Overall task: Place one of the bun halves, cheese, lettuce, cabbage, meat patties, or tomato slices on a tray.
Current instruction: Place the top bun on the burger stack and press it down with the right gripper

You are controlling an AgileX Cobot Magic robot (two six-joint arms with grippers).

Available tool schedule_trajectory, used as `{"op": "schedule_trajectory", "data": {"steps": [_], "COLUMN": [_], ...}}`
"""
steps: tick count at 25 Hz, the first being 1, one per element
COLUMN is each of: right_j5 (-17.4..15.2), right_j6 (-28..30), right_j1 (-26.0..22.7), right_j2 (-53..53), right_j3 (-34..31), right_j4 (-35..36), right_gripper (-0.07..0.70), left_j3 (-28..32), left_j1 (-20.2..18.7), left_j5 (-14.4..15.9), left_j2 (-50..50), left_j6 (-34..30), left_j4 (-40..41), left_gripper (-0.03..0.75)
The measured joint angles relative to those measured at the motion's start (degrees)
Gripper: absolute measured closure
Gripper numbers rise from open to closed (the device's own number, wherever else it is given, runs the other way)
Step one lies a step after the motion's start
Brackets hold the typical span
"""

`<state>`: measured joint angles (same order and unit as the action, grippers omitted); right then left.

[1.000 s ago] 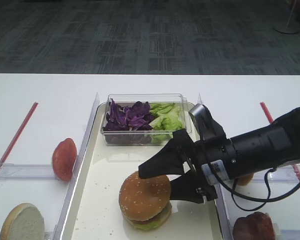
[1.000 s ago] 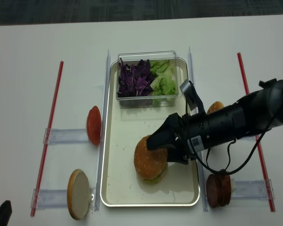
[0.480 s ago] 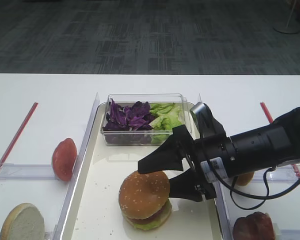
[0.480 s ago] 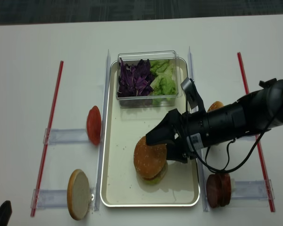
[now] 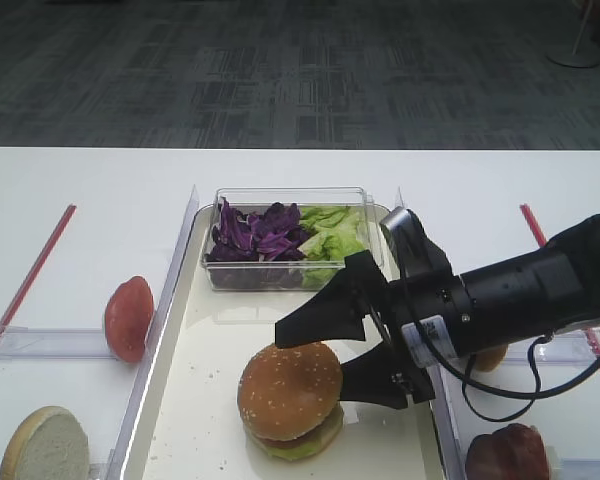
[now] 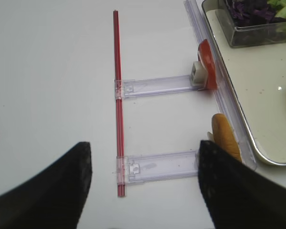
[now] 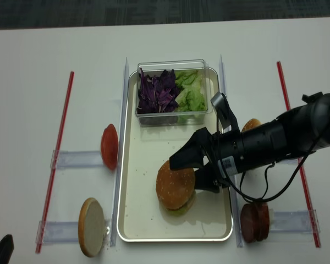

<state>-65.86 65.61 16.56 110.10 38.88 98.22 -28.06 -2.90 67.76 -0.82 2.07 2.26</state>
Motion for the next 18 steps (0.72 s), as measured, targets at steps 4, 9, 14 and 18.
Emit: {"op": "schedule_trajectory", "data": {"steps": [4, 9, 14, 18], "right_j5": [1.03, 2.61, 3.93, 5.38], "right_j6": [-0.51, -0.9, -0.9, -0.9], "right_j1": [0.0, 0.0, 0.0, -0.11], "right_j2": [0.0, 0.0, 0.0, -0.39], "right_j3": [0.0, 0.0, 0.0, 0.0], "right_j4": [-1.52, -2.06, -2.26, -2.91], "right_gripper": [0.052, 0.052, 0.052, 0.052], "left_j3": [0.0, 0.0, 0.0, 0.0], "left_j1": [0.0, 0.0, 0.0, 0.0], "left_j5": [0.0, 0.0, 0.0, 0.0], "left_j2": [0.0, 0.0, 0.0, 0.0], "left_j6": [0.0, 0.0, 0.0, 0.0], "left_j4": [0.0, 0.0, 0.0, 0.0], "left_gripper": [0.275, 0.275, 0.275, 0.275]}}
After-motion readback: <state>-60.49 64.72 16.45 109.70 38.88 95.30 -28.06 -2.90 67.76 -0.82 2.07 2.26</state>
